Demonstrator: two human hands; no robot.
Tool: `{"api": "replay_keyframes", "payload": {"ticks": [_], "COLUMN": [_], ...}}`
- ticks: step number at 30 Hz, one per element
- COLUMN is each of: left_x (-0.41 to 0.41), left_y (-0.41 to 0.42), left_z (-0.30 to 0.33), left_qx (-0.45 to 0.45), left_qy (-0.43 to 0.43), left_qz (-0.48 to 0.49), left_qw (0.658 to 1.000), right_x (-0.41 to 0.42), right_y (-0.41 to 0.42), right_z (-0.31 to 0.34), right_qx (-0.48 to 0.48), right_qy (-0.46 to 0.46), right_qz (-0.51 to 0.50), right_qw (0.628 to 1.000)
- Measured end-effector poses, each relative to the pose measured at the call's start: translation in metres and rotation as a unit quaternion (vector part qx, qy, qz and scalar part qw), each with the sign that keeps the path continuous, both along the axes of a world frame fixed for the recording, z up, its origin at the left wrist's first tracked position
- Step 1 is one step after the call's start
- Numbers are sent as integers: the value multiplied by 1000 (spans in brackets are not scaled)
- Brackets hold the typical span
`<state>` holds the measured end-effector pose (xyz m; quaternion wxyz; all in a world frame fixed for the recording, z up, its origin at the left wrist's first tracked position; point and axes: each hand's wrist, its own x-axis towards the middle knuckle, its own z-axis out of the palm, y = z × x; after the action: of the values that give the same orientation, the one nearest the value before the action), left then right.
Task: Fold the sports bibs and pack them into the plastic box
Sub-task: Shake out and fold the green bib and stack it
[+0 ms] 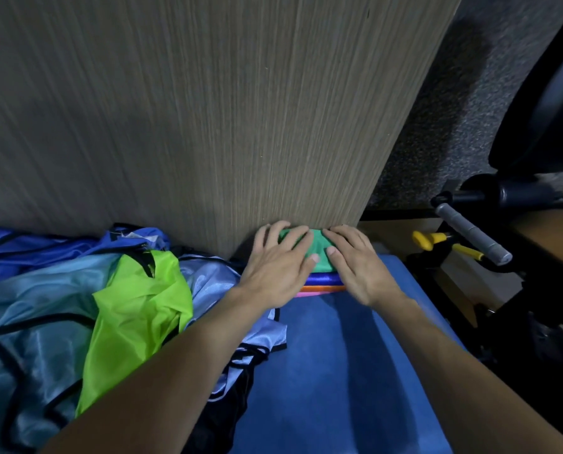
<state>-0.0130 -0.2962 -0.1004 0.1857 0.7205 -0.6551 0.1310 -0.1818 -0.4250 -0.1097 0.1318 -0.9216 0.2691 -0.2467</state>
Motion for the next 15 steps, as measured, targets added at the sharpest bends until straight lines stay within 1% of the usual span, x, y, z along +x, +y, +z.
{"api": "replay_keyframes", "payload": {"ticks": [2, 4, 6, 8, 9, 11, 15], "left_x": [-3, 1, 4, 2, 0, 0, 12], "left_y": [3, 3, 0, -1, -2, -4, -1], "left_z": [5, 5, 7, 9, 10, 8, 3], "left_qx": [44, 102, 111, 107, 106, 99, 80], "left_qy": [-35, -64, -99, -118, -123, -122, -94], "left_qz": [-34, -49, -44, -37, -36, -41, -72], "left_qw": [998, 992, 988, 986, 986, 987, 990], "right_x": [-5, -11, -18, -22, -22, -22, -23], "right_y": [-1, 0, 1, -1, -2, -3, -3], "right_z": [8, 18, 27, 30, 30, 29, 30], "right_qx": [-23, -41, -89, -149, -174, -192, -165], "right_qy": [54, 132, 198, 239, 248, 249, 251], "right_qz": [4, 7, 9, 10, 9, 6, 13], "right_qw": [998, 990, 976, 959, 953, 949, 954]}}
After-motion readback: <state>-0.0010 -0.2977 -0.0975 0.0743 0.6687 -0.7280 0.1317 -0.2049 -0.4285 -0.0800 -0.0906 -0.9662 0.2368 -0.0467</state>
